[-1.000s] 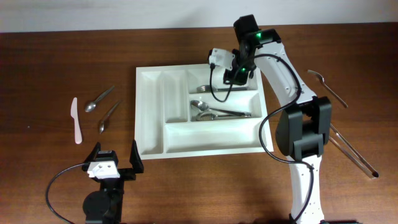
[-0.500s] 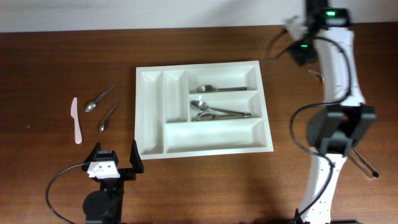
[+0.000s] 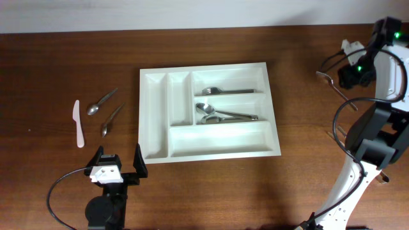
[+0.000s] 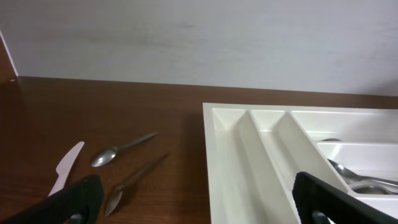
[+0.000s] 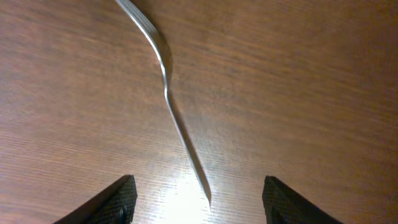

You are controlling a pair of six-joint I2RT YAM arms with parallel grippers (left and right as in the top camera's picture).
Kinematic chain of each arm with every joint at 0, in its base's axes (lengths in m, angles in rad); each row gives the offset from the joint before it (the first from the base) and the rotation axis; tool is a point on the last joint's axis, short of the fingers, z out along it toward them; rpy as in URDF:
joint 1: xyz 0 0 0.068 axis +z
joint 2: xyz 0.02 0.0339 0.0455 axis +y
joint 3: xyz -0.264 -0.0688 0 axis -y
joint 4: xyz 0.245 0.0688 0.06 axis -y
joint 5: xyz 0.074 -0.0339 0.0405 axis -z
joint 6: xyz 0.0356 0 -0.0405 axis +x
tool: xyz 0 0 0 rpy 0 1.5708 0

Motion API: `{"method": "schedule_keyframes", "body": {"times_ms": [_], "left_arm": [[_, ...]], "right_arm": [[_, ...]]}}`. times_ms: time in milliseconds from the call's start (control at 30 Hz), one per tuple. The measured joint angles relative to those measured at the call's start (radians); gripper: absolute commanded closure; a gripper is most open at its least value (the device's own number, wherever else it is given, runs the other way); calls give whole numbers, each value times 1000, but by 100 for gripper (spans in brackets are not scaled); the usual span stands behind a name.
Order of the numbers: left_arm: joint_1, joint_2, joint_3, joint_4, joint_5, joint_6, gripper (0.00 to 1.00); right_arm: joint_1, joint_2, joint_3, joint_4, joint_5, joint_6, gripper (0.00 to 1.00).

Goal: Pack container
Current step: 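Return the right gripper and grasp a second fork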

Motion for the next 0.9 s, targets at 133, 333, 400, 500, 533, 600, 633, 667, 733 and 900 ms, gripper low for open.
{"method": "schedule_keyframes", "body": {"times_ms": [133, 333, 400, 500, 533, 600, 633, 667, 733, 900], "left_arm": [[0, 0, 0, 0, 0, 0, 1], [0, 0, 0, 0, 0, 0, 1], [0, 0, 0, 0, 0, 0, 1], [0, 0, 0, 0, 0, 0, 1], [0, 0, 0, 0, 0, 0, 1], [0, 0, 0, 0, 0, 0, 1], [0, 0, 0, 0, 0, 0, 1], [0, 0, 0, 0, 0, 0, 1], [0, 0, 0, 0, 0, 0, 1], [0, 0, 0, 0, 0, 0, 1]], "right_arm": [[-8, 2, -145, 127, -6, -18, 34], [-8, -9, -292, 259, -16, -27, 42], [-8, -18, -310, 274, -25, -31, 90], [-7, -21, -324, 285, -29, -32, 96], [-6, -21, -325, 285, -31, -34, 96], [-6, -21, -325, 289, -31, -35, 96], [-6, -21, -325, 289, -31, -34, 96], [-6, -21, -325, 289, -31, -34, 96], [-6, -21, -325, 289, -30, -33, 96], [6, -19, -307, 245, -30, -33, 96]]}}
